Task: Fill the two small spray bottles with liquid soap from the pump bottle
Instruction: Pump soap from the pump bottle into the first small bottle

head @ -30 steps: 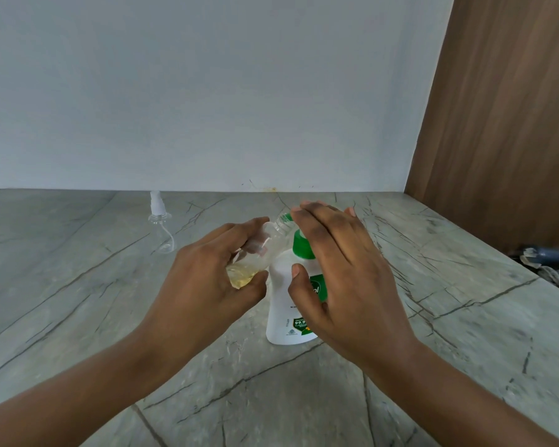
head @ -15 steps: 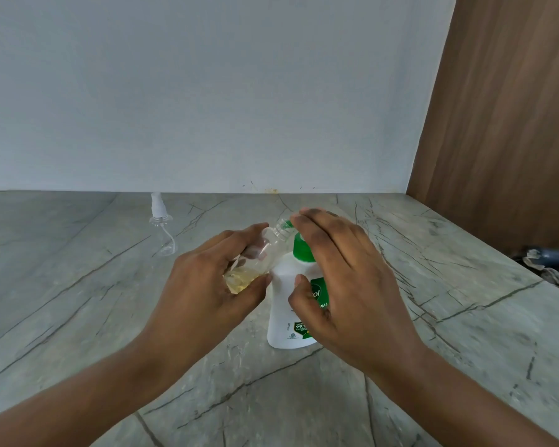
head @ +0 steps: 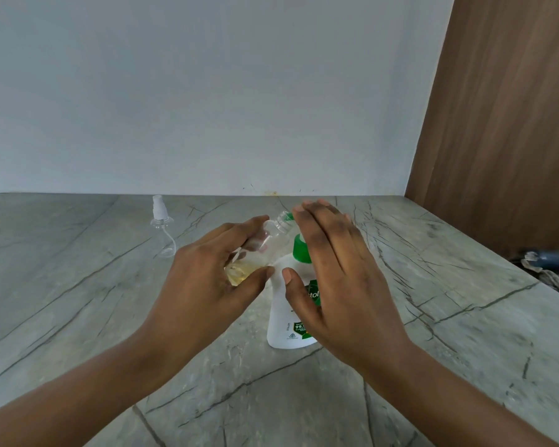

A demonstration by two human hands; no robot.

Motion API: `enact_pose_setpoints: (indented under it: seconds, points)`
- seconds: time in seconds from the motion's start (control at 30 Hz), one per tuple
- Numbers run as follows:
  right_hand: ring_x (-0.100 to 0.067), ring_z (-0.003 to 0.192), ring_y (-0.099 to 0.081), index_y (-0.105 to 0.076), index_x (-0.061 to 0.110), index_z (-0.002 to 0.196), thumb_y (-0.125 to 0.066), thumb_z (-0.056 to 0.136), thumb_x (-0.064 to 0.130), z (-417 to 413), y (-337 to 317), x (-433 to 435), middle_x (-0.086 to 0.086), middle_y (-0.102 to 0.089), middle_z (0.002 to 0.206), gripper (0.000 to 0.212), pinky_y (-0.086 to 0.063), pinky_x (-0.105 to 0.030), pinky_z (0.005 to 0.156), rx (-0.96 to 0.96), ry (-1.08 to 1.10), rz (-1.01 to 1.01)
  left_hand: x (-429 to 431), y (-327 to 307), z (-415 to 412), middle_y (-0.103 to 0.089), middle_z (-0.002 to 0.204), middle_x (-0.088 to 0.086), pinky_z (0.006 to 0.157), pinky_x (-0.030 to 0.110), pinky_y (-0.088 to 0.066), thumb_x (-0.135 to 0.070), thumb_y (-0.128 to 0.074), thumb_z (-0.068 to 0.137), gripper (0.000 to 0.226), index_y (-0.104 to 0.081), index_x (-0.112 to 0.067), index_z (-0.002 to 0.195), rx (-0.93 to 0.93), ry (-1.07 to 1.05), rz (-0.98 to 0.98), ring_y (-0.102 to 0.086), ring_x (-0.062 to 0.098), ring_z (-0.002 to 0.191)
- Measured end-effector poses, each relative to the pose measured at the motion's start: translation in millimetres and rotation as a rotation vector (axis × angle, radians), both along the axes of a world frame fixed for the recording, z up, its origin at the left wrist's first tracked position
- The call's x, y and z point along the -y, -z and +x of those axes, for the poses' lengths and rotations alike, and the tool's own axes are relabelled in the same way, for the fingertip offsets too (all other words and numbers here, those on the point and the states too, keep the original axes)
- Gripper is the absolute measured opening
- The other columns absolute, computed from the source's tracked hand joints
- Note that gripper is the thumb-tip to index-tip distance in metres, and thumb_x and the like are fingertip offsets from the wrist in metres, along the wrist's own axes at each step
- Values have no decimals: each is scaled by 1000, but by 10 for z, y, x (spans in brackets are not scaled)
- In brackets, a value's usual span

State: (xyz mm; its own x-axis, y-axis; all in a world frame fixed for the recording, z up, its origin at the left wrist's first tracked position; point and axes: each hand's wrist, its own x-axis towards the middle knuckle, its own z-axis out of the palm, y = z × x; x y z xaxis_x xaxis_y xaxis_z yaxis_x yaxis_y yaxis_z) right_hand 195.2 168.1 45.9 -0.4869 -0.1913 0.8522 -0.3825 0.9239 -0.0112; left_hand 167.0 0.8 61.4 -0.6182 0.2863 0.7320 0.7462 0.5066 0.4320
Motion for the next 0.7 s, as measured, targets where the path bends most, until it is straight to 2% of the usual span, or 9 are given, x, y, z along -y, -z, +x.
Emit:
enact_pose_setpoints:
  seconds: [0.13, 0.33, 0.5, 0.7]
  points:
    - [-21, 131, -34, -38, 5, 137, -42, 94, 35, -13, 28, 4, -11, -43, 137, 52, -22, -26, 109, -4, -3, 16, 22, 38, 5, -66, 101, -12, 81, 27, -55, -30, -69, 73, 51, -58, -23, 122, 16, 0, 0, -62, 3, 93]
    - [-21, 122, -41, -48, 0, 131, -43, 93, 30, 8, 33, -6, -16, -54, 129, 48, -30, -28, 104, -47, -23, 25, 46, 97, -7, -64, 100, -16, 81, 19, -52, -44, -62, 74, 53, -56, -26, 124, 21, 17, -28, -61, 1, 93]
    - [-21, 122, -41, -50, -1, 130, -44, 92, 29, -6, 56, -15, -16, -55, 128, 49, -28, -27, 105, -40, -14, 42, 50, 131, -30, -63, 100, -16, 84, 15, -49, -47, -56, 75, 54, -55, -26, 124, 26, 18, -48, -59, 0, 94]
    - [-20, 129, -38, -42, 3, 136, -41, 93, 36, 21, 30, -54, -12, -50, 135, 54, -29, -28, 106, -7, 22, 84, 36, 104, -31, -65, 102, -12, 79, 26, -56, -39, -65, 74, 53, -56, -25, 124, 27, 10, -35, -64, 5, 90]
